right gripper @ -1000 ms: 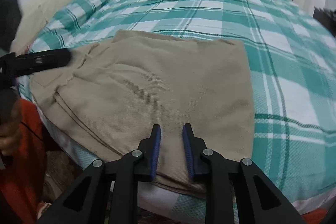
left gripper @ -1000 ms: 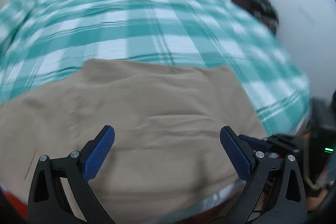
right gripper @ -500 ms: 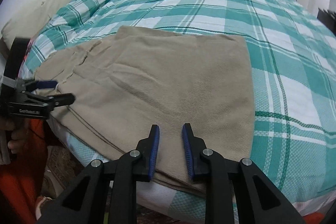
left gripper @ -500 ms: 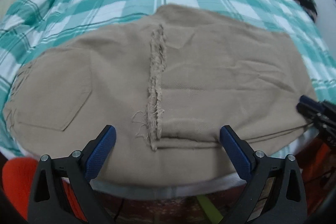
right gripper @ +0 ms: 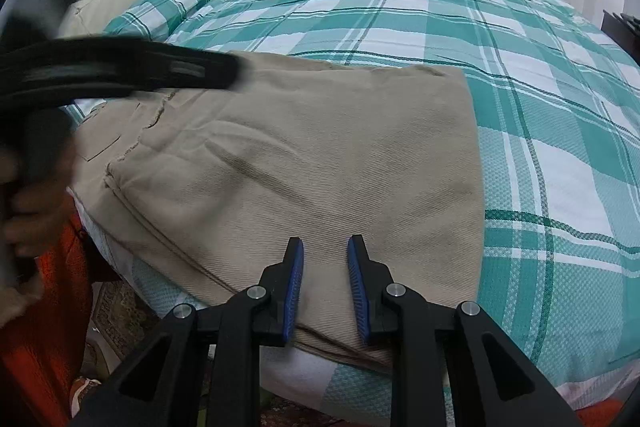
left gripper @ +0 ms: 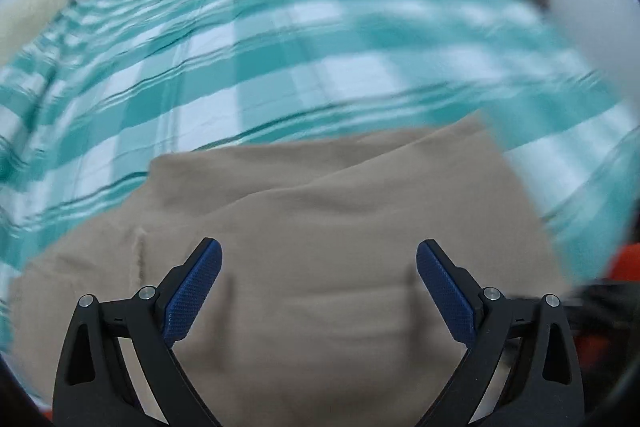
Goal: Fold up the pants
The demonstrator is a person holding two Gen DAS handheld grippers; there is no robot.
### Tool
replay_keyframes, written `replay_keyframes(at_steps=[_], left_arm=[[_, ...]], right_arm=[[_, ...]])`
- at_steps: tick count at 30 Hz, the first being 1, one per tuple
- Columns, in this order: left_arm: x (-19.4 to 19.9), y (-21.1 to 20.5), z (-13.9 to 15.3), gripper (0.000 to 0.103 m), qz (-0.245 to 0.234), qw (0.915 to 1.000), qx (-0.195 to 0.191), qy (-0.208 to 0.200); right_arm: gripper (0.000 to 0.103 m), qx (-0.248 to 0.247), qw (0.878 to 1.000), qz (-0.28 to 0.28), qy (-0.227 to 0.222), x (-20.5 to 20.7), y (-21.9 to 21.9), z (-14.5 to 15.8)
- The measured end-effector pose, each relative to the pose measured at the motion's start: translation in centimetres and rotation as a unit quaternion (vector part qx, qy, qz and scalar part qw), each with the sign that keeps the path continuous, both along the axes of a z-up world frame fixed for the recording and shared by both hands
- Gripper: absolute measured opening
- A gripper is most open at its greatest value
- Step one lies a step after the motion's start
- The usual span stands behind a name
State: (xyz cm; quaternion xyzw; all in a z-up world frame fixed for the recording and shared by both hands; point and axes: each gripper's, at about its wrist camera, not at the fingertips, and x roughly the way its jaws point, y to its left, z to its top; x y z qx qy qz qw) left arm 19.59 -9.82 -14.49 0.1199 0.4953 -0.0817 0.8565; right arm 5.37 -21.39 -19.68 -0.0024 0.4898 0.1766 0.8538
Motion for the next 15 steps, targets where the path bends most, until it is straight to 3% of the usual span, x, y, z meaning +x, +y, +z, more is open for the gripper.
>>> replay_keyframes(at_steps=[2, 4, 7, 10, 15], left_arm=[[1.0, 2.0, -1.7, 0.095, 0.036, 0.9988, 0.033, 0.008], [1.1, 7.0, -2.2, 0.096, 0.106, 0.9941, 0.009, 0.021], [0.1, 12.4, -1.9, 0.096, 0.162, 0.9855, -0.022, 0.044], [-2.1, 15.1, -0.6, 0.094, 0.171, 0.9831, -0.052, 0.040], [-5.3, 15.1, 1.5, 0.094, 0.144, 0.9827, -0.113, 0.026]], right_arm=[[0.024, 0.000, 1.000, 0.002, -0.003, -0.1, 0.0, 0.0], [0.024, 0.000, 1.000, 0.003, -0.003, -0.2, -0.1, 0.0], [0.024, 0.000, 1.000, 0.004, -0.003, -0.3, 0.0, 0.0], [0.024, 0.001, 1.000, 0.005, 0.003, -0.1, 0.0, 0.0], [0.024, 0.001, 1.000, 0.002, 0.006, 0.1, 0.0, 0.0]])
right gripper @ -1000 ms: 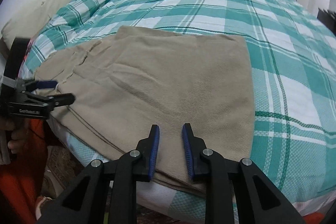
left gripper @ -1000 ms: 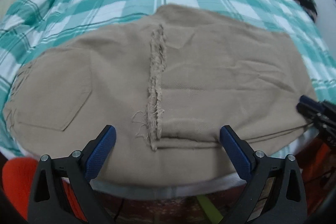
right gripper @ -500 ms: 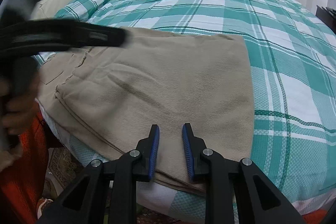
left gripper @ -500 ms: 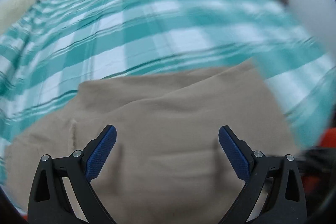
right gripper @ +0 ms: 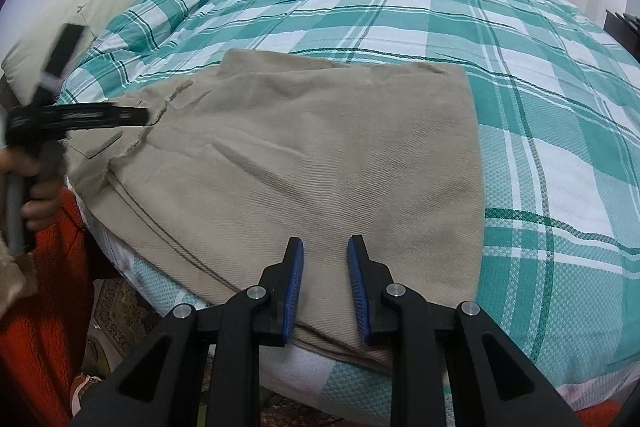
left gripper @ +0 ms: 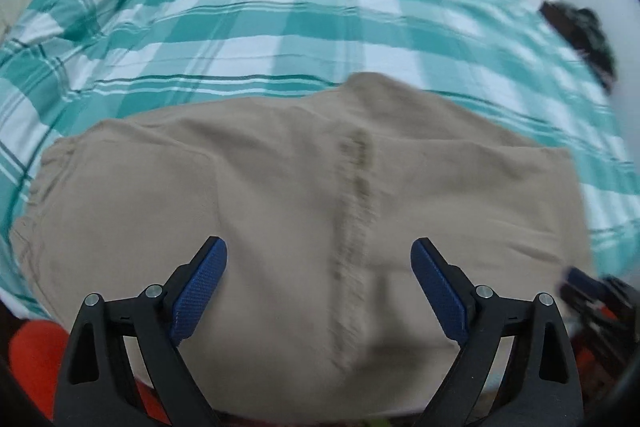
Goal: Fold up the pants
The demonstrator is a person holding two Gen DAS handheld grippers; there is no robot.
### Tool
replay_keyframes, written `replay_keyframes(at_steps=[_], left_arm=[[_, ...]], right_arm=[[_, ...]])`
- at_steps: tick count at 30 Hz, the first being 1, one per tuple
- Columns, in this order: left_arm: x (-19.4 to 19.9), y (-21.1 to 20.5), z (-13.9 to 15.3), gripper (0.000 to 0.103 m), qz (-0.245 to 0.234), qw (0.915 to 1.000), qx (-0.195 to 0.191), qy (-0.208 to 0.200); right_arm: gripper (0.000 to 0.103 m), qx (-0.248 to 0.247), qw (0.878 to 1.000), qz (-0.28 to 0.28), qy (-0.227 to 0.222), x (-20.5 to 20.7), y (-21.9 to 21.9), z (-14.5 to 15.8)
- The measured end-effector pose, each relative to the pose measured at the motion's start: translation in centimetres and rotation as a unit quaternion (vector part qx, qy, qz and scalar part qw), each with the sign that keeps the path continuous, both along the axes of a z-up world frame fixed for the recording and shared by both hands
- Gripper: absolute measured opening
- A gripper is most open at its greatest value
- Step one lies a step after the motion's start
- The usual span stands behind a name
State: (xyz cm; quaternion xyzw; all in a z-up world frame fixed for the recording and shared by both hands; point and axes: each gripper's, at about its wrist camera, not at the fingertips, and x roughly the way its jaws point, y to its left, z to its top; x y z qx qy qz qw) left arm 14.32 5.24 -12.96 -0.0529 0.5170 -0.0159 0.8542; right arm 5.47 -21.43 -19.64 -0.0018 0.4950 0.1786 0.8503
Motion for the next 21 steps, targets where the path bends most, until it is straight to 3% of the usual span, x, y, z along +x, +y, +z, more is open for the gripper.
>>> replay_keyframes(at_steps=[2, 5, 7, 9, 21], left_arm=[[-0.7, -1.9, 0.1, 0.095, -0.028, 0.9996, -0.001, -0.003], [-1.6, -4.4, -1.1, 0.095, -0.057, 0.9977, 0.036, 0.003], [-1.7, -4.6, -2.7, 0.095, -0.054, 0.9971, 0.051, 0.021], [-2.2, -4.2, -3.2, 0.096, -0.046, 0.9980, 0.038, 0.019], [-2.0, -3.5, -3.5, 0.100, -0.043, 0.9980, 0.041, 0.021]], right_arm=[[0.024, -0.001, 1.000, 0.000, -0.002, 0.0, 0.0, 0.0], [0.024, 0.001, 1.000, -0.001, -0.003, 0.0, -0.1, -0.1], [0.024, 0.000, 1.000, -0.001, -0.004, -0.1, -0.1, -0.1], [0.024, -0.002, 1.000, 0.000, -0.006, -0.1, 0.0, -0.1], [0.024, -0.006, 1.000, 0.002, -0.010, -0.3, 0.1, -0.1]])
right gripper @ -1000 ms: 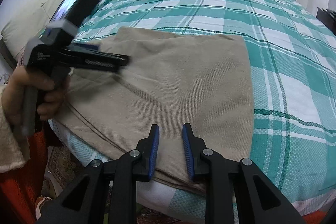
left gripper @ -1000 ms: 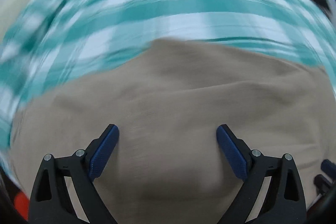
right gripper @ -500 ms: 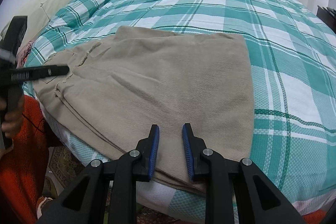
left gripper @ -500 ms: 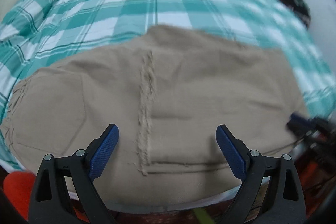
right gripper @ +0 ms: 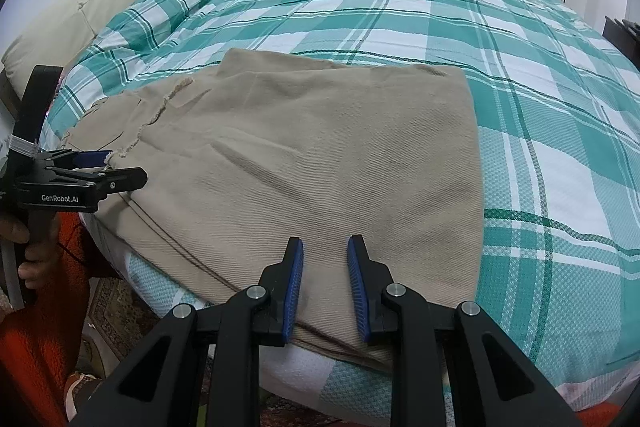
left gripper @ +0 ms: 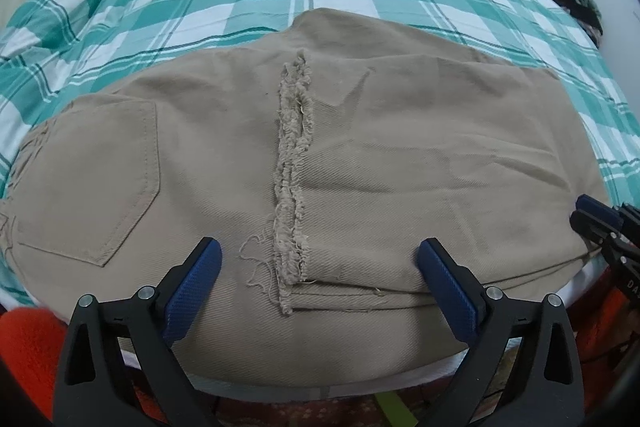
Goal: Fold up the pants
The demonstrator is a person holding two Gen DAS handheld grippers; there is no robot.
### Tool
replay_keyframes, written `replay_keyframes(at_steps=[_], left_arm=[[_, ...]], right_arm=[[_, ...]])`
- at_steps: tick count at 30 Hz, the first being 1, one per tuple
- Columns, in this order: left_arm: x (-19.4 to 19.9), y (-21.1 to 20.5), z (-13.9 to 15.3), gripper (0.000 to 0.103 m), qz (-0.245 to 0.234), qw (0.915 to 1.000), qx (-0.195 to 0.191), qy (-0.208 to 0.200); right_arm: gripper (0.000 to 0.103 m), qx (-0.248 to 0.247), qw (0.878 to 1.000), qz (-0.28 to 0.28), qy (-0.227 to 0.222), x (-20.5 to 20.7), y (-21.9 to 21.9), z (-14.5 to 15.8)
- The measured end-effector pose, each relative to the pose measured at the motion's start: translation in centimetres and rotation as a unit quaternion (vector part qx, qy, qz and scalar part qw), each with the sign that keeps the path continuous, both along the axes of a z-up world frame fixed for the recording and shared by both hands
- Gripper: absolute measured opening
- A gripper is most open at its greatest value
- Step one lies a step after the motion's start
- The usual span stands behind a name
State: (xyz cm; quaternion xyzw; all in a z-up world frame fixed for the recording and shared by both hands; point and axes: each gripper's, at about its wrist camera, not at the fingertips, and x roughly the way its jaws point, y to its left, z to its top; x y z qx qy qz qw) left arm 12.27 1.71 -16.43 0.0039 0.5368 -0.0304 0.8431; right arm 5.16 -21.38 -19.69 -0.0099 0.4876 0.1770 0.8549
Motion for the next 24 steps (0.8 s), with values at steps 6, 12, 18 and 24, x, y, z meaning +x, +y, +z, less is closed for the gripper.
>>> replay_keyframes(at_steps=[6, 12, 18, 24], left_arm=[[-0.07, -0.06, 0.06, 0.100, 0.000, 1.0000, 0.003, -0.001], [-0.06, -0.06, -0.01, 0.100, -0.001, 1.0000, 0.007, -0.002], [-0.08, -0.07, -0.07, 0.101, -0.002, 1.0000, 0.008, -0.003], [-0.09, -0.03, -0.08, 0.101, -0.001, 1.0000, 0.007, -0.002]], right_arm=[[0.024, -0.001, 1.000, 0.000, 0.000, 0.03, -0.01, -0.01], [0.024, 0.000, 1.000, 0.000, 0.000, 0.01, 0.03, 0.00], [0.024, 0.000, 1.000, 0.000, 0.000, 0.03, 0.01, -0.01], [0.024, 0.010, 1.000, -0.006, 0.015, 0.40, -0.24, 0.33]])
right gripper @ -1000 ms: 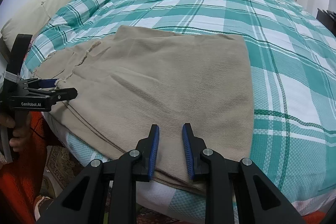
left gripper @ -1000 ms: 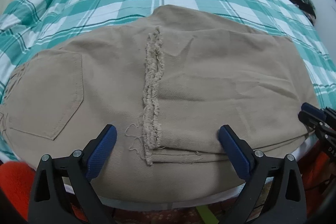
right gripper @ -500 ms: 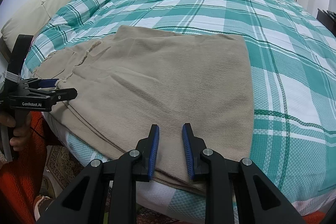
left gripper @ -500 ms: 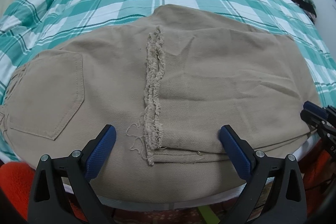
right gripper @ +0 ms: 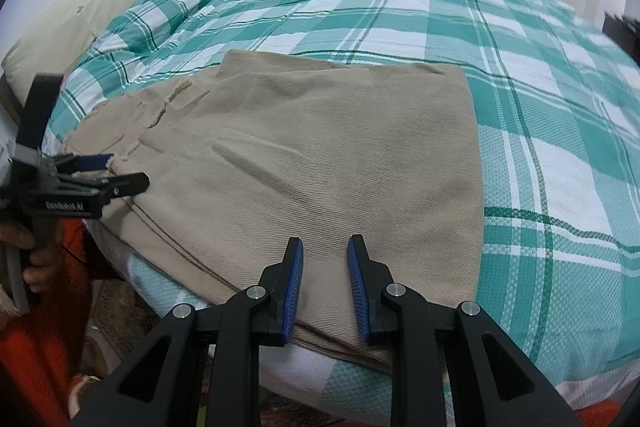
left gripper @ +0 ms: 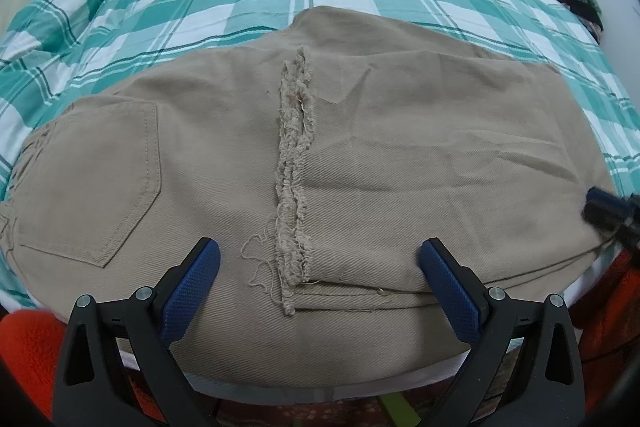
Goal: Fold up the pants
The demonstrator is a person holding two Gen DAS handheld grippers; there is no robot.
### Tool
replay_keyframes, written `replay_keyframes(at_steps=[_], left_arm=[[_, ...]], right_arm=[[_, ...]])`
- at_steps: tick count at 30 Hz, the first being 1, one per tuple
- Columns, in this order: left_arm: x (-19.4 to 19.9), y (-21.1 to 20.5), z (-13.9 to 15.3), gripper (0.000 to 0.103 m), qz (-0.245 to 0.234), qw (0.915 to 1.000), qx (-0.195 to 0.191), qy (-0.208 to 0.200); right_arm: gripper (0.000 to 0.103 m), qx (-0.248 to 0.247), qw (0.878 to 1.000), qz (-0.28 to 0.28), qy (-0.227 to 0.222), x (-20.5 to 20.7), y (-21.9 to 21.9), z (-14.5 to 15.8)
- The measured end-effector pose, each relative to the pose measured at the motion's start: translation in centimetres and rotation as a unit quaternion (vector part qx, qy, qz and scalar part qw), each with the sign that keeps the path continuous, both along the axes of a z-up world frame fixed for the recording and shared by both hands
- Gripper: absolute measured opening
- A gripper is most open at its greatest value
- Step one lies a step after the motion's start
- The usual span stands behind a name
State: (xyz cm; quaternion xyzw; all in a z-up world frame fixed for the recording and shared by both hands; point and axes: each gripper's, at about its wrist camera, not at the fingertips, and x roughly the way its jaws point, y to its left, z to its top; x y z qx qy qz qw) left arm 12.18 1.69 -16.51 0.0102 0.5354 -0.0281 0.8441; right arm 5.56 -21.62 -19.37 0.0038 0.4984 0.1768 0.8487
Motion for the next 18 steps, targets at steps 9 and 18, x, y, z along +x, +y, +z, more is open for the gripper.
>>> replay_keyframes(at_steps=[9, 18], left_arm=[[-0.1, 0.0, -0.3, 0.102, -0.003, 1.0000, 0.005, -0.006], [-0.2, 0.1, -0.4, 0.102, -0.004, 1.0000, 0.000, -0.009]], right_arm=[[0.024, 0.010, 0.999, -0.043, 0.009, 8.6, -3.0, 5.9], [0.019, 0.075, 0.990, -0.071, 0.097, 11.8, -4.4, -0.5]])
